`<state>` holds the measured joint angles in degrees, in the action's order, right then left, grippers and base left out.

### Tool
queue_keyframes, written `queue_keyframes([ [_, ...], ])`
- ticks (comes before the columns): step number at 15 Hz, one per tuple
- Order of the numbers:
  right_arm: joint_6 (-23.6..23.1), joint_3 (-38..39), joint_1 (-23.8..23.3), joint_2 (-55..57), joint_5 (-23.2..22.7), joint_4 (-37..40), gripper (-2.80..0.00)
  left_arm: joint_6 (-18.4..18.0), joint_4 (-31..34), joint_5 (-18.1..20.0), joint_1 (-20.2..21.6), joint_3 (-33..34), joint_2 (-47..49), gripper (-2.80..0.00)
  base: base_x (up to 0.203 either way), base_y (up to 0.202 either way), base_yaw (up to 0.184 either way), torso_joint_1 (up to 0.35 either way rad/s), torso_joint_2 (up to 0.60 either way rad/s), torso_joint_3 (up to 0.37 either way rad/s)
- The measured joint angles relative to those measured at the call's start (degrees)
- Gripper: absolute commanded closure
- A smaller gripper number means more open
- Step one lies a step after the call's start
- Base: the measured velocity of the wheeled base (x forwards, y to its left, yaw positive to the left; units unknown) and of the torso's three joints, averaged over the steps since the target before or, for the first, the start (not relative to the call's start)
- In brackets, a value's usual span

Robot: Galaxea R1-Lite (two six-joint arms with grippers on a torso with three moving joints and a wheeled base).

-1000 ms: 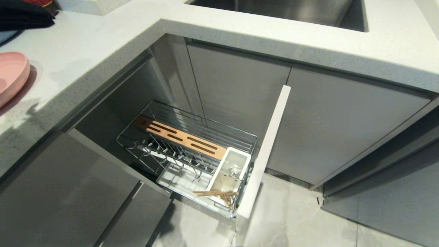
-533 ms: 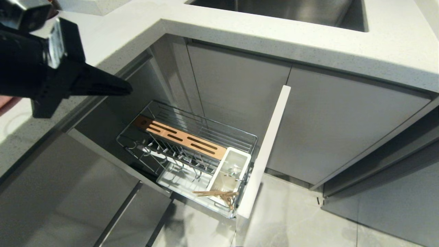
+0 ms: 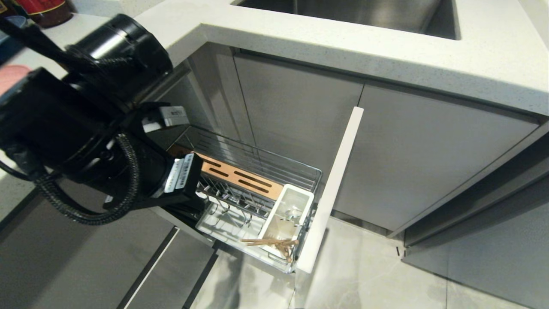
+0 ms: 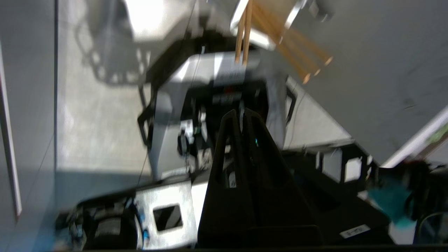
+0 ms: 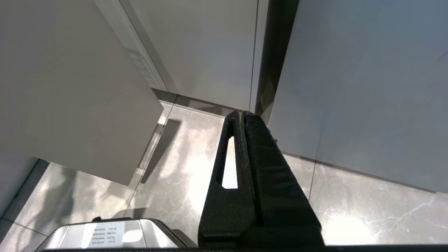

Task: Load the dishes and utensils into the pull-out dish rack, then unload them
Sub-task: Take the chopsticks out of the cupboard

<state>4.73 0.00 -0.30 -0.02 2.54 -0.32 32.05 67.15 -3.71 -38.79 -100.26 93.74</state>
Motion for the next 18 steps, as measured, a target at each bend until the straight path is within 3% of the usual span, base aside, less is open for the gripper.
queue_keyframes([
  [5, 0.0, 0.0, 0.0, 0.0, 0.0, 0.0, 0.0, -0.2, 1.9, 7.6, 0.0, -1.3, 9.3, 0.0, 0.0, 0.0, 0.0, 0.0, 0.0, 0.0],
  [7, 0.0, 0.0, 0.0, 0.0, 0.0, 0.0, 0.0, -0.3, 3.4, 8.7, 0.6, -2.3, 12.3, 0.0, 0.0, 0.0, 0.0, 0.0, 0.0, 0.0],
  [8, 0.0, 0.0, 0.0, 0.0, 0.0, 0.0, 0.0, -0.8, 4.3, 8.8, 0.9, -3.0, 13.6, -2.52, 0.0, 0.0, 0.0, 0.0, 0.0, 0.0],
  [9, 0.0, 0.0, 0.0, 0.0, 0.0, 0.0, 0.0, -1.2, 4.6, 8.8, 1.4, -3.5, 14.7, -2.8, 0.0, 0.0, 0.0, 0.0, 0.0, 0.0],
  [18, 0.0, 0.0, 0.0, 0.0, 0.0, 0.0, 0.0, -3.5, 4.9, 13.0, 5.4, -6.3, 22.7, -2.8, 0.0, 0.0, 0.0, 0.0, 0.0, 0.0],
])
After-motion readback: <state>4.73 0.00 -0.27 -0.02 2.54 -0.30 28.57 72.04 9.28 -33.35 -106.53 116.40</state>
